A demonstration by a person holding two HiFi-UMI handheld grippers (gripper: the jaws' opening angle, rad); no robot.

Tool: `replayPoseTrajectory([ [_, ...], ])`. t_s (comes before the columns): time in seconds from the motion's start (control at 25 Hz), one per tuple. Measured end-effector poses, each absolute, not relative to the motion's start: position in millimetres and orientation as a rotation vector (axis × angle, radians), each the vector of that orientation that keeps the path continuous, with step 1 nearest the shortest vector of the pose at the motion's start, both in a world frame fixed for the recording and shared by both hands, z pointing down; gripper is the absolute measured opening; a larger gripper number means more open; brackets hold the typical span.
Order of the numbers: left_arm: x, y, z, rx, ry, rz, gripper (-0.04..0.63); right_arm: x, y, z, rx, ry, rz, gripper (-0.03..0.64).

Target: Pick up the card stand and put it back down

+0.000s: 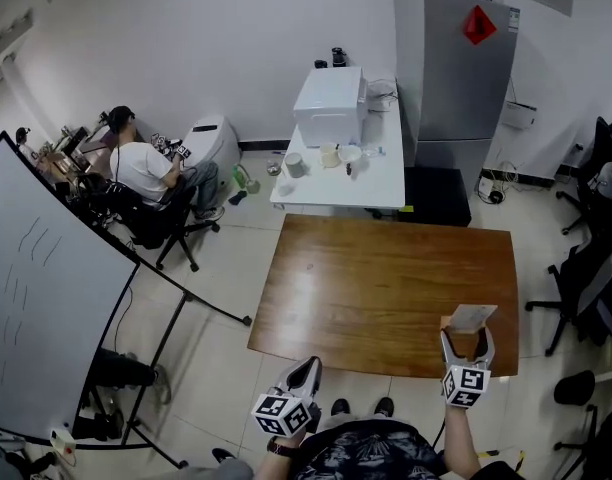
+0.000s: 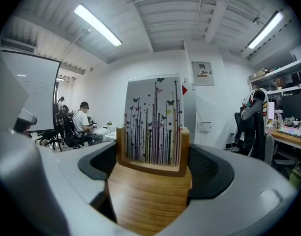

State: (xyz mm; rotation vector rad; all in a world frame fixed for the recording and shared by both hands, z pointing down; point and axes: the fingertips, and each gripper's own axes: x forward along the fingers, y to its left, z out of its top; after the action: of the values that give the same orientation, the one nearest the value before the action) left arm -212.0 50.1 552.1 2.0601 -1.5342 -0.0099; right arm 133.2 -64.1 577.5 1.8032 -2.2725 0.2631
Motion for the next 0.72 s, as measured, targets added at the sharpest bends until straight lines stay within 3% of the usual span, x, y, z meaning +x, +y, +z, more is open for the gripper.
replayPoseTrajectory([
  [0.28,-253.0,83.9,558.1,1.944,-1.616,-0.033,-0.008,22.8,-86.9,610.8,1.576,-2.399,0.268,0.443],
  [0.72,-299.2,176.5,579.8,1.698,-1.759,-0.014,-0.008,-149.3,-153.2,797.9,1.394,-2.270,0.449,0.439],
])
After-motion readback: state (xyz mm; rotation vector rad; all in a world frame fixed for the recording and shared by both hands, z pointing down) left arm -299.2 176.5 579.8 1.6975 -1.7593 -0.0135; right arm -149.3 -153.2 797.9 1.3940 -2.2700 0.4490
